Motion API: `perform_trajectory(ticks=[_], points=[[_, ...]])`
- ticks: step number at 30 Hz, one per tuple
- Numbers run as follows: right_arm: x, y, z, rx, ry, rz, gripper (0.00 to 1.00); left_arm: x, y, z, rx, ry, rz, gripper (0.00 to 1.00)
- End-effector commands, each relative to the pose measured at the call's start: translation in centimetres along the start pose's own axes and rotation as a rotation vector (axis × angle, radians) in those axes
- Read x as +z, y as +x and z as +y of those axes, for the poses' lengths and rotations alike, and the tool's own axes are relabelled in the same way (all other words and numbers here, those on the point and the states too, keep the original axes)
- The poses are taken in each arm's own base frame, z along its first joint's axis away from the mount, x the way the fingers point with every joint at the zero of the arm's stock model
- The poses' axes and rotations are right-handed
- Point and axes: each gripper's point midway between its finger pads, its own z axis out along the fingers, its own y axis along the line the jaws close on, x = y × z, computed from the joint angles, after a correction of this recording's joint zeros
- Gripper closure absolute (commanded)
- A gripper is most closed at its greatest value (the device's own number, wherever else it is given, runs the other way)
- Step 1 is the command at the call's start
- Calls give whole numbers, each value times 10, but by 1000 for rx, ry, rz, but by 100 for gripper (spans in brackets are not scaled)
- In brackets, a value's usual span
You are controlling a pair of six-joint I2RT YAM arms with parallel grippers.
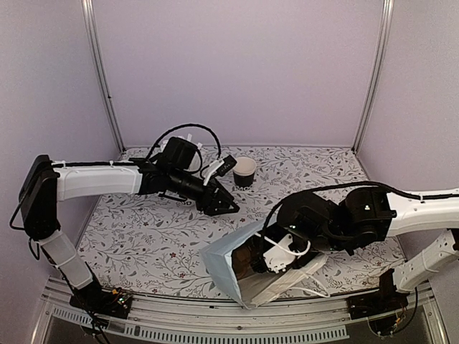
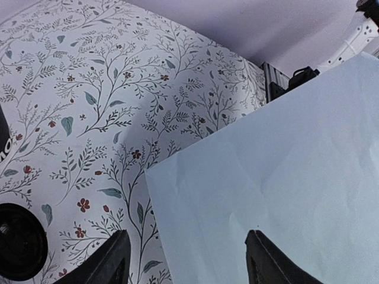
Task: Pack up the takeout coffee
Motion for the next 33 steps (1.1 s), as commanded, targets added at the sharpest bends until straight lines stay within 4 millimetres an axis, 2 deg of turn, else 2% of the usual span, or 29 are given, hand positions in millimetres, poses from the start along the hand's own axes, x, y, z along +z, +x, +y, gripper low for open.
perform_trajectory(ticks=[1, 19, 28, 33], points=[[-5, 0, -5, 2, 46, -15, 51, 8, -1, -13, 34, 69, 6, 32], [5, -6, -1, -14, 25, -24, 51, 11, 4, -16, 25, 73, 27, 33], [2, -16, -15, -8, 44, -45, 51, 19, 17, -6, 6, 41, 78, 35], [5, -19, -10, -20, 19, -57, 51, 22, 19, -5, 7, 42, 87, 35]])
